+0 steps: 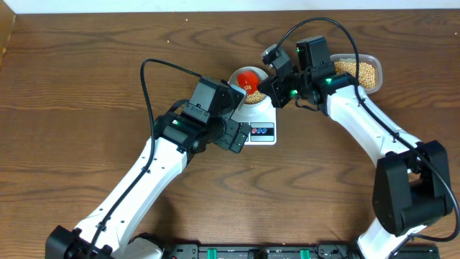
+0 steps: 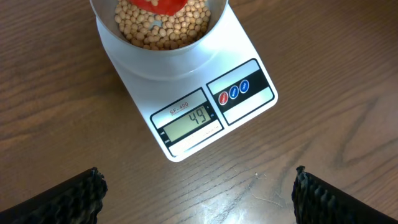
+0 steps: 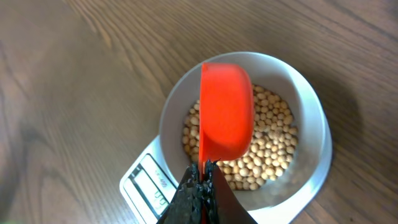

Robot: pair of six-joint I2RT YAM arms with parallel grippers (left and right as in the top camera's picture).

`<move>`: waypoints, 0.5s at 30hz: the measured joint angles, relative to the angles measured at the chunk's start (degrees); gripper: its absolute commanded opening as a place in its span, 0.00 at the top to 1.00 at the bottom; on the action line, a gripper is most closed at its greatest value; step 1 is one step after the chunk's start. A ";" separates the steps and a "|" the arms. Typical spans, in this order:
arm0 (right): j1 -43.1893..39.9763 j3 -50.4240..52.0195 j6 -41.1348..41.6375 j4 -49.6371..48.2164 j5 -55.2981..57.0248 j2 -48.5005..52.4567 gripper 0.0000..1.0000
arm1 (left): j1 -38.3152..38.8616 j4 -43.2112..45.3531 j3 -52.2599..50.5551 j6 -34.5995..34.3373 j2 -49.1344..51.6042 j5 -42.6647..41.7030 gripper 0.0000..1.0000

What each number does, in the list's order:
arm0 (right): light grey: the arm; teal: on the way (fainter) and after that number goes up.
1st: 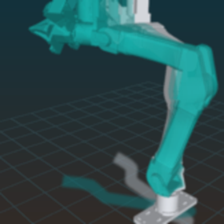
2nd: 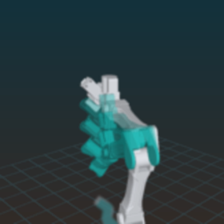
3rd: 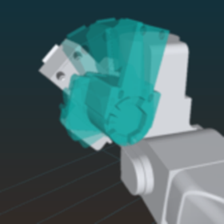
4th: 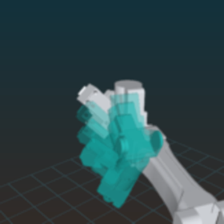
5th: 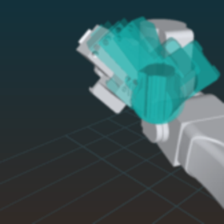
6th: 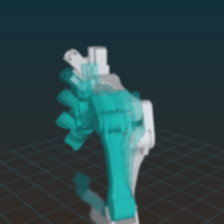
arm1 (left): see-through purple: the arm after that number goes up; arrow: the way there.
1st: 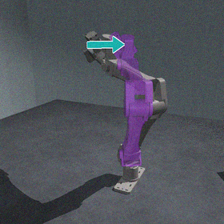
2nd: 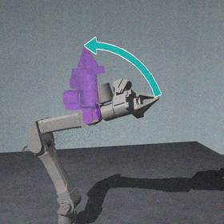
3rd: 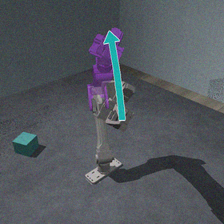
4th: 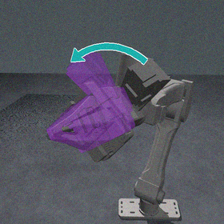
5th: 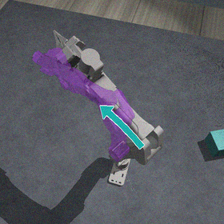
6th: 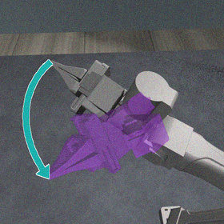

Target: Scoop item into bowl and weigh 50g on scale

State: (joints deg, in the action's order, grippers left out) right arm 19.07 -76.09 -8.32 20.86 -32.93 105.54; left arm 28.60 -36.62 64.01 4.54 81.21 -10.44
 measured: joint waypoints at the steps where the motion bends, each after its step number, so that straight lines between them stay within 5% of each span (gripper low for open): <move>1: -0.17 0.00 0.17 -0.15 -0.66 0.00 0.99 | 0.00 0.00 0.00 0.00 0.00 0.00 0.02; 15: -2.78 0.00 0.42 -0.31 -3.74 -0.42 0.99 | 0.00 0.02 0.00 0.00 0.00 0.00 0.02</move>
State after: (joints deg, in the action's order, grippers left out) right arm 16.29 -76.09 -7.90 20.56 -36.67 105.12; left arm 28.60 -36.60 64.01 4.54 81.21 -10.44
